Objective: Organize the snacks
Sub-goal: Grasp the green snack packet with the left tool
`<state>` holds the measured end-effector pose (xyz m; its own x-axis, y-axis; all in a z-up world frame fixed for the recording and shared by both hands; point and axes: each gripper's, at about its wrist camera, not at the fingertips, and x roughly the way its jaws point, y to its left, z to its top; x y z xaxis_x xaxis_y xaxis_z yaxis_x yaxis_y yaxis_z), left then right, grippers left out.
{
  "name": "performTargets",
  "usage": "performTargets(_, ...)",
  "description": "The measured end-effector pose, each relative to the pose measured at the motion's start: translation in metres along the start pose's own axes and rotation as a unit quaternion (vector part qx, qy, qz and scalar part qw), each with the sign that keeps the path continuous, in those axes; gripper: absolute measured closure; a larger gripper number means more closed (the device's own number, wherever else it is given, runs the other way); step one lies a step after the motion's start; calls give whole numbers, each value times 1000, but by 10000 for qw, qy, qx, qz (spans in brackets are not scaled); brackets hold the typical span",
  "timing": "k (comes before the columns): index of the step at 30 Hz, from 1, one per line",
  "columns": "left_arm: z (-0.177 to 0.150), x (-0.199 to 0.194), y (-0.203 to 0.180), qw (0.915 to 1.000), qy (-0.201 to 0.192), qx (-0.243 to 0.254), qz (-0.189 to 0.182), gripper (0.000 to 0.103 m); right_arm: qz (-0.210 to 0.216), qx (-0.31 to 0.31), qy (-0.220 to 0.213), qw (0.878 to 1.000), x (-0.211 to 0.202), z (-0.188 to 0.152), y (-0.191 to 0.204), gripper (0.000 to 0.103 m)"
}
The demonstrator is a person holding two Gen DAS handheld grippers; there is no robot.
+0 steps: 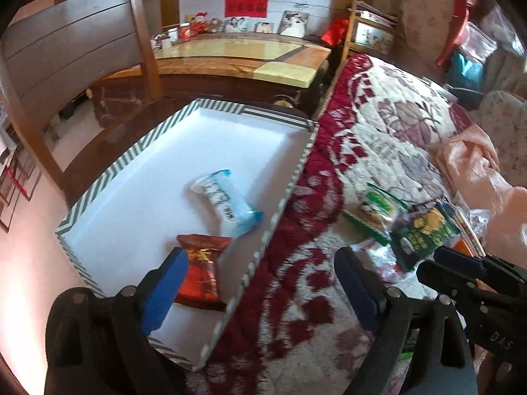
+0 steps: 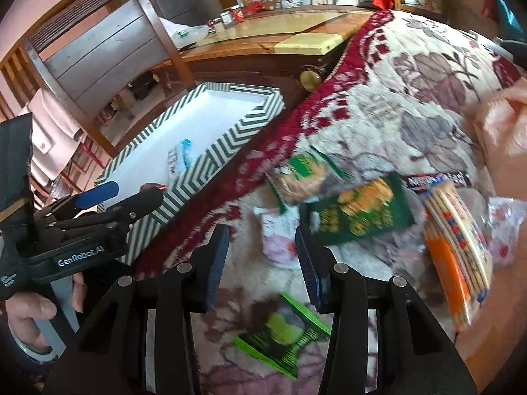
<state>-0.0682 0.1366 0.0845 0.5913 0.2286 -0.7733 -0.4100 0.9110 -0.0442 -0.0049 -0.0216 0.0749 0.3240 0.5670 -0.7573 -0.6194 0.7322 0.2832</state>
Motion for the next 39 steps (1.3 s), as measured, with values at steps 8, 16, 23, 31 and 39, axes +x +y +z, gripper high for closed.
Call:
performTargets(8,-9,-1,-23,9992,115,273,-257,11,-211,110,72,9997,-10,-17,-21,58)
performTargets(16,-24,-1,-54,9945,260,764,-669,11,-494,457,269,9974,-17,-44,-56,50)
performTargets(23,-44,7,-87,9831,772,1089,-1251,11,-650,795,243,9944,-26,-53,-80,50)
performTargets(31,-60,19,-121,9723,1125,1369,-1527,11,-654,933,213,9933,-30,-56,-91,50)
performTargets(39,-57,33,-116,9698,1212,1173,-1764,45,-581,968,265,9933,-26,-56,-89,50)
